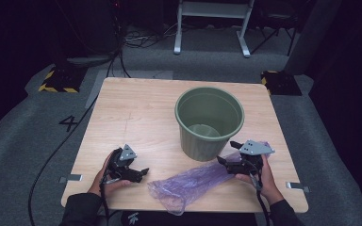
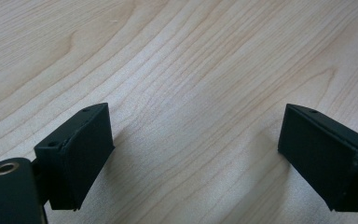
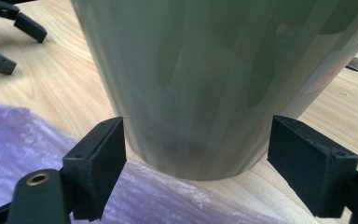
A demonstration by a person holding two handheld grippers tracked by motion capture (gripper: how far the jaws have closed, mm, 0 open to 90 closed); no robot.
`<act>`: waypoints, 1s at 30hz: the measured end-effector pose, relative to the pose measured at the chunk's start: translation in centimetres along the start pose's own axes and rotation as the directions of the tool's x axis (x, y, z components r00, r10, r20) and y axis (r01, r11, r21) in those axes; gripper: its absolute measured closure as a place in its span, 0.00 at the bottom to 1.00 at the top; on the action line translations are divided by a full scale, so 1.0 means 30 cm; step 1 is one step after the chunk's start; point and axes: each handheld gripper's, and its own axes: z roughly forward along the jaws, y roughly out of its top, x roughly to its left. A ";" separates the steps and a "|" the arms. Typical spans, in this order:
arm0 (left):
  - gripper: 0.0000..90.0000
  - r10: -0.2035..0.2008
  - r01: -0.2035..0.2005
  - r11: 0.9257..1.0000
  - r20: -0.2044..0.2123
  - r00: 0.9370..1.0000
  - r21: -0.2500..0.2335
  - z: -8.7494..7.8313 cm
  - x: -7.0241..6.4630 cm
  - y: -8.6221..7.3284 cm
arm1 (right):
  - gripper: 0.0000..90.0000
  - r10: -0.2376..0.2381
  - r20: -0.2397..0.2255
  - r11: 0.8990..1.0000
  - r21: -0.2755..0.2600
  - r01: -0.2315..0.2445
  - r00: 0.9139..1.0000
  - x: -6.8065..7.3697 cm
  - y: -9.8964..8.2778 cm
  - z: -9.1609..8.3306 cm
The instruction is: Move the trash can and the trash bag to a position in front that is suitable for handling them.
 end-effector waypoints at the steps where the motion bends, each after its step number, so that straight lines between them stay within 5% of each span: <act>1: 0.11 -0.001 0.001 1.000 0.000 1.000 0.000 0.000 0.000 0.000 | 0.22 0.003 0.011 1.000 -0.003 -0.003 1.000 0.000 0.002 0.003; 4: 0.11 0.000 0.000 1.000 0.000 1.000 0.001 0.000 0.000 0.000 | 0.26 0.004 0.066 1.000 -0.029 -0.002 0.998 -0.005 0.012 0.002; 11: 0.11 -0.001 0.001 1.000 0.000 1.000 0.000 0.000 0.000 0.000 | 0.24 0.026 0.063 0.999 -0.035 -0.024 0.998 -0.027 0.017 0.018; 20: 0.11 -0.001 0.001 1.000 0.000 1.000 0.000 0.000 0.000 0.000 | 0.28 0.051 0.123 0.998 -0.035 -0.047 0.991 -0.060 0.018 0.038; 30: 0.11 0.002 -0.002 1.000 0.000 1.000 0.002 -0.002 0.000 -0.001 | 0.28 0.024 0.112 1.000 -0.018 -0.022 0.993 -0.090 -0.031 -0.106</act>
